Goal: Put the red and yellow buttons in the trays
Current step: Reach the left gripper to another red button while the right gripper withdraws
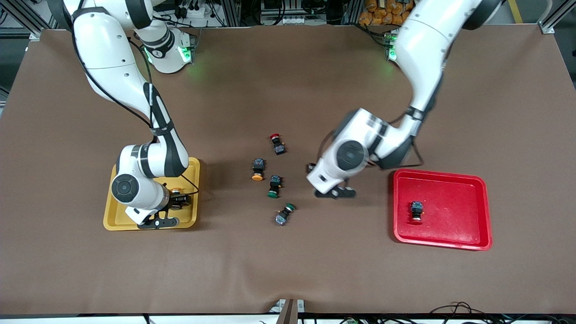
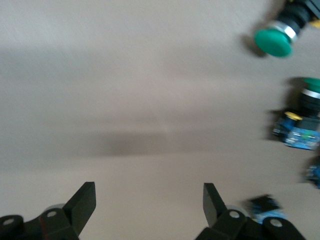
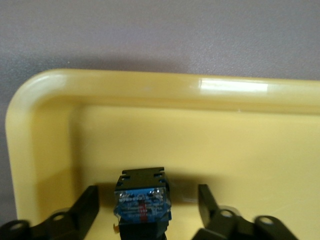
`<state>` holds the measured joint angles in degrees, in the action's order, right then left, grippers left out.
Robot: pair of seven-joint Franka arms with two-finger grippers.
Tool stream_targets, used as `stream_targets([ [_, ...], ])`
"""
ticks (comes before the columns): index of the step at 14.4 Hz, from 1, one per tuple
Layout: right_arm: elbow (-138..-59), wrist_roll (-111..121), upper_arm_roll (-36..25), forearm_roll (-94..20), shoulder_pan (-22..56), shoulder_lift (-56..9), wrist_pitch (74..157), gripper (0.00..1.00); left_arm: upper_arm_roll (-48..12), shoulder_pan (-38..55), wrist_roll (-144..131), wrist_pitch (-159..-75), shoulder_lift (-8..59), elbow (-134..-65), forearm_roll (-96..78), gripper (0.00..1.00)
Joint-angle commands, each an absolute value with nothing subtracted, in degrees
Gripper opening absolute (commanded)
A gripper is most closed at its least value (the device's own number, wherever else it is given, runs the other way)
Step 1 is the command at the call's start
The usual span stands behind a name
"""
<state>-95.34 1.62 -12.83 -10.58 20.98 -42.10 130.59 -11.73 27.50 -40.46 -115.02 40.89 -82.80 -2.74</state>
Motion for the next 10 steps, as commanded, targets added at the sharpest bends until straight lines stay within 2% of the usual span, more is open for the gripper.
stream_targets([
  [1, -95.2, 4.65, -13.01, -11.6, 20.48, -36.41, 122.21, 1.0, -12.56, 29.79, -51.21, -114.34, 40.43, -83.23, -7.45, 0.95],
  [5, -91.59, 4.66, -13.1, -11.6, 20.13, -31.3, 110.15, 1.0, -12.66, 34.45, -60.01, -117.32, 42.53, -83.41, -11.33, 0.94],
  [10, -91.49, -0.77, -12.66, -11.95, 23.02, -28.3, 108.28, 1.0, -12.48, 37.88, -64.59, -122.77, 45.35, -83.76, -11.16, 0.94],
])
